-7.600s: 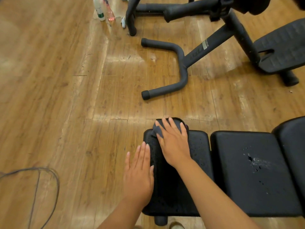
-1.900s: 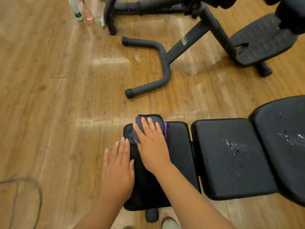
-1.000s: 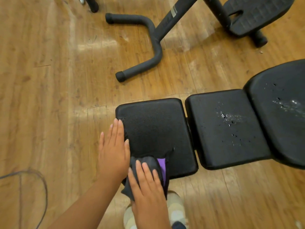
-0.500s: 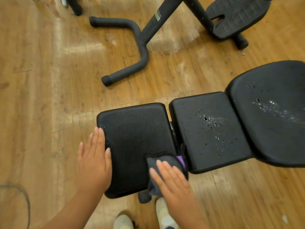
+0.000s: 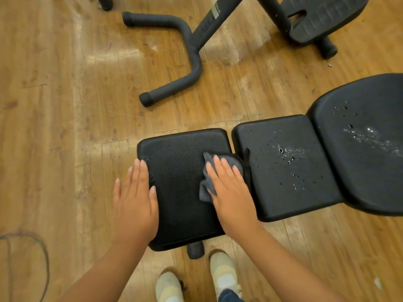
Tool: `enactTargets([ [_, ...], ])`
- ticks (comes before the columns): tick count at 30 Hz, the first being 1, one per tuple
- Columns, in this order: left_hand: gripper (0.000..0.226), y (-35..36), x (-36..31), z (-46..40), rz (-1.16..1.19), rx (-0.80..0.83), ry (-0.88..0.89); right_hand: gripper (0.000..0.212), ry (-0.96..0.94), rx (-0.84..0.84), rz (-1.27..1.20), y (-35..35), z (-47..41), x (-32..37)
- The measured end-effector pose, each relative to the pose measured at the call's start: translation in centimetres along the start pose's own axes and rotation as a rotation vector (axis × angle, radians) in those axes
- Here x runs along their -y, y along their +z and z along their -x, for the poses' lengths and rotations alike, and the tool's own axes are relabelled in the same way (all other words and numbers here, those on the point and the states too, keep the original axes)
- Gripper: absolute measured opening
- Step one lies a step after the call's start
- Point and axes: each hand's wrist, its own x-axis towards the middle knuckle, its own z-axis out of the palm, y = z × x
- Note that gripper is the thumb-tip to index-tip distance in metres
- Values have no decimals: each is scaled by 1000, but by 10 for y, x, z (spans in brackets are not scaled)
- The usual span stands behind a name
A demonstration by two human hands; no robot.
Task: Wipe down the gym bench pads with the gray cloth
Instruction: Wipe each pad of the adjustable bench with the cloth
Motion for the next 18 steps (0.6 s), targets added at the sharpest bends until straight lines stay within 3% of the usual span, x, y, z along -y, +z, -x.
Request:
enactTargets([
  [5, 59, -2, -1, 0, -58, 8, -6, 56, -7, -20, 64, -10, -93, 3],
  [8, 56, -3, -2, -1, -98, 1, 8, 59, 3, -4, 95, -13, -99, 5],
  [13, 54, -8, -14, 0, -190, -25, 4, 57, -54, -42, 1, -4, -32, 6],
  [18, 53, -10, -71, 12, -156, -51, 190, 63, -32, 11, -183, 3, 68, 4],
])
